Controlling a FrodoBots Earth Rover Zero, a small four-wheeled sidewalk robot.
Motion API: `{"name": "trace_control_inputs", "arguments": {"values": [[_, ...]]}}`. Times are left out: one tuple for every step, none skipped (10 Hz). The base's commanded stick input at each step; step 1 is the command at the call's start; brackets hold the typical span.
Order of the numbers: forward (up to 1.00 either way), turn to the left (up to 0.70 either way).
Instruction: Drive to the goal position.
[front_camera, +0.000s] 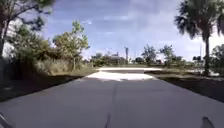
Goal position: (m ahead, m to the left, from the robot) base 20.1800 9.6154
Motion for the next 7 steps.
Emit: {"name": "trace_control_inputs", "arguments": {"values": [[0.85, 0.00], [0.85, 0.00], [0.85, 0.00], [0.85, 0.00], [0.85, 0.00], [0.85, 0.00], [0.85, 0.00]]}}
